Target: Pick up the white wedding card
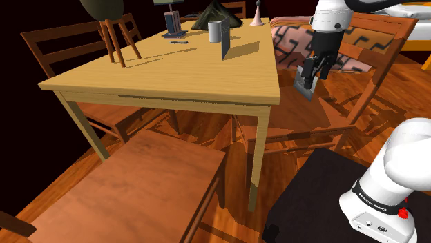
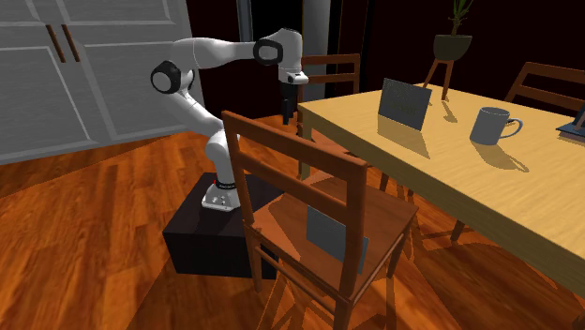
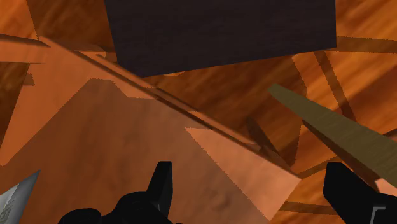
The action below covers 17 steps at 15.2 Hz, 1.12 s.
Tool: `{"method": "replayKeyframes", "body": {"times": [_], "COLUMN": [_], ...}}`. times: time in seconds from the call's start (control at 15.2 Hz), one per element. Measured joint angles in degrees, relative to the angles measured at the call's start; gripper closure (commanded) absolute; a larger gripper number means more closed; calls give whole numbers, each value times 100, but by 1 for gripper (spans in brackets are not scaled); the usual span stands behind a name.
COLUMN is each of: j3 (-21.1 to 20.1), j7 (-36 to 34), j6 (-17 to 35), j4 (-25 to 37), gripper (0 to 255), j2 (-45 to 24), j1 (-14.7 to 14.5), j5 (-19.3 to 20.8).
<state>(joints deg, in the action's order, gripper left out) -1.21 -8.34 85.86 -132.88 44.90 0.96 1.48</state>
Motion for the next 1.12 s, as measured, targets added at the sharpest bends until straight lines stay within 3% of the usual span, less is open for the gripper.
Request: {"method": "replayKeyframes", "body": {"times": [0.26,1.12], "j3": [198,1371], "j7": [149,1026], "j6": [265,1821], "j4": [-20,543], "gripper": [0,0], "j2": [-167,-1744], "j1": [100,583], "j5": [140,596]}}
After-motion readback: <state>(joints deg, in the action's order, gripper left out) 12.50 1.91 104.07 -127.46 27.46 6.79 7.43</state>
